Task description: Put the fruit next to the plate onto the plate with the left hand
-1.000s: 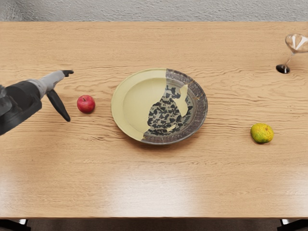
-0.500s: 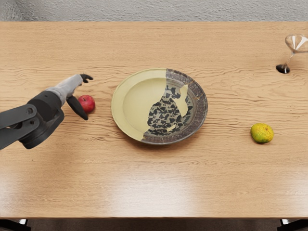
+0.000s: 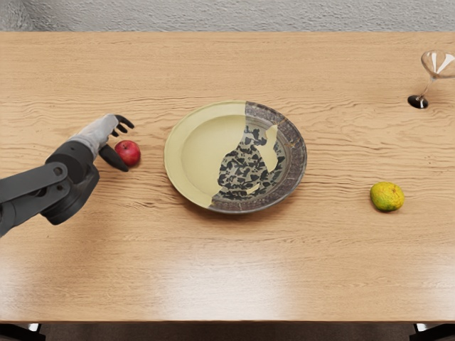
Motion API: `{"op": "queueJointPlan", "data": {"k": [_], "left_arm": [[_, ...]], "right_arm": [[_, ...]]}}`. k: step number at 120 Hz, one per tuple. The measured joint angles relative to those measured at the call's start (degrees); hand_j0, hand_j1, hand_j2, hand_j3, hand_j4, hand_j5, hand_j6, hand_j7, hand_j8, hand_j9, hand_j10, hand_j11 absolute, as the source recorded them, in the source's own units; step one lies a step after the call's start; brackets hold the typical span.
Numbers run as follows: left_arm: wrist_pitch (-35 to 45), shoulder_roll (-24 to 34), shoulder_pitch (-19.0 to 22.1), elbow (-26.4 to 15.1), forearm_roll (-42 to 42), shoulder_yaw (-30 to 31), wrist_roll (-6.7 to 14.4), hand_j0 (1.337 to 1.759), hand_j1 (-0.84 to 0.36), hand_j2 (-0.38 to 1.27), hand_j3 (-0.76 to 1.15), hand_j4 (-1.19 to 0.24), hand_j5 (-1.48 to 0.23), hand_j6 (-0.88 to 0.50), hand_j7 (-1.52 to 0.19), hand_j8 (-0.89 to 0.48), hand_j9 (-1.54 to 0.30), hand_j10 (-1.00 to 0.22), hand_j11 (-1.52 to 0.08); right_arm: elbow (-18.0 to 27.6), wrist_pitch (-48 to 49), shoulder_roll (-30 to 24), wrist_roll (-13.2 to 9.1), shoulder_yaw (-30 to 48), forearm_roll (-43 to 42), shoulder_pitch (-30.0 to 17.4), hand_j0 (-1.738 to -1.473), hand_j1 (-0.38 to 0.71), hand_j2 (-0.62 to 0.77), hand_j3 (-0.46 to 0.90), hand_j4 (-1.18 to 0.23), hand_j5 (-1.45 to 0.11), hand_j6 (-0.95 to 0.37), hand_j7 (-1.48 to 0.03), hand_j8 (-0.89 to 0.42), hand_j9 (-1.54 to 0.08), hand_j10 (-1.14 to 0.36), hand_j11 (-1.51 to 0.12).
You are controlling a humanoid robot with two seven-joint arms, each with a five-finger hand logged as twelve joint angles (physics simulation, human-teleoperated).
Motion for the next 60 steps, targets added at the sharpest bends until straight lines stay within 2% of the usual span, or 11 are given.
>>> {"op": "queueJointPlan", "data": {"k": [60], "left_arm": [[0.60, -2.84, -0.17, 2.91, 0.11, 1.65, 0.00, 1.658, -0.18, 0.09, 0.00, -0.45, -0.58, -0.45, -0.58, -0.45, -0.58, -0.45, -0.58]], "right_arm": [[-0.07, 0.00, 0.00, 0.00, -0.14, 0.00, 0.09, -1.658, -0.35, 0.00, 0.00, 0.00, 0.00, 0.00, 0.00, 0.00, 0.00, 0.00, 0.00]]}}
